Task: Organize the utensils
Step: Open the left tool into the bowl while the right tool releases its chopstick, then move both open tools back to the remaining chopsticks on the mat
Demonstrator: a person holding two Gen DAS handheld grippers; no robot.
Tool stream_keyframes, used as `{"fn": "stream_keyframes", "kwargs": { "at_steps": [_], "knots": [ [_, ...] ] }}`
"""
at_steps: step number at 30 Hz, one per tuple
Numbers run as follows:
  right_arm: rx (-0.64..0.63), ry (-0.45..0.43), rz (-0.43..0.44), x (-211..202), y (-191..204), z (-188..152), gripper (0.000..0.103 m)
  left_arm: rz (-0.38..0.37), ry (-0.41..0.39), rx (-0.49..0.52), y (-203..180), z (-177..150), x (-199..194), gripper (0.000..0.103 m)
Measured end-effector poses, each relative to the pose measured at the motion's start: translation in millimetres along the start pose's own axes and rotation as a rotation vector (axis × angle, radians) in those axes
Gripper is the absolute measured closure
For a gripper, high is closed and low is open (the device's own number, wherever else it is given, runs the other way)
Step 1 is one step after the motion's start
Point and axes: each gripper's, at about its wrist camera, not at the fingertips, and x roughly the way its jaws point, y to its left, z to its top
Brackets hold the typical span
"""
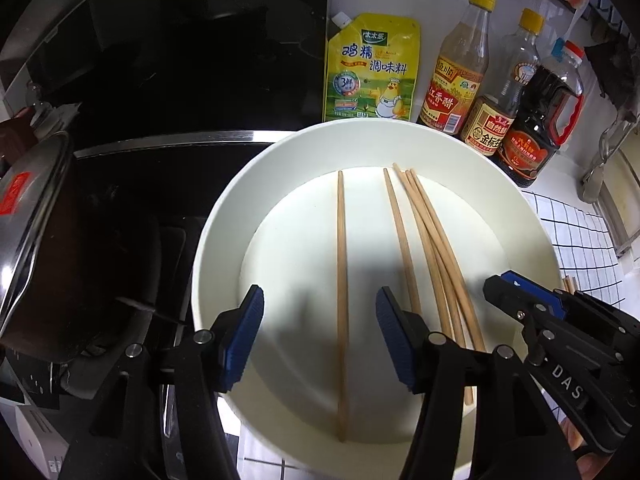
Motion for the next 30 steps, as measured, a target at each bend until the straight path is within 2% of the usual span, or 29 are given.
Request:
{"fn": "stream_keyframes", "kwargs": {
  "at_steps": [16, 30],
  "knots": [
    [-0.021, -0.055, -0.003, -67, -10, -32, 0.085, -0.017, -0.071, -0.011, -19, -26, -54, 0.041],
    [-0.038, -0.107, -0.013, -130, -49, -66, 0.079, -0.053, -0.113, 0.001, -72, -48, -95, 0.041]
  ]
}}
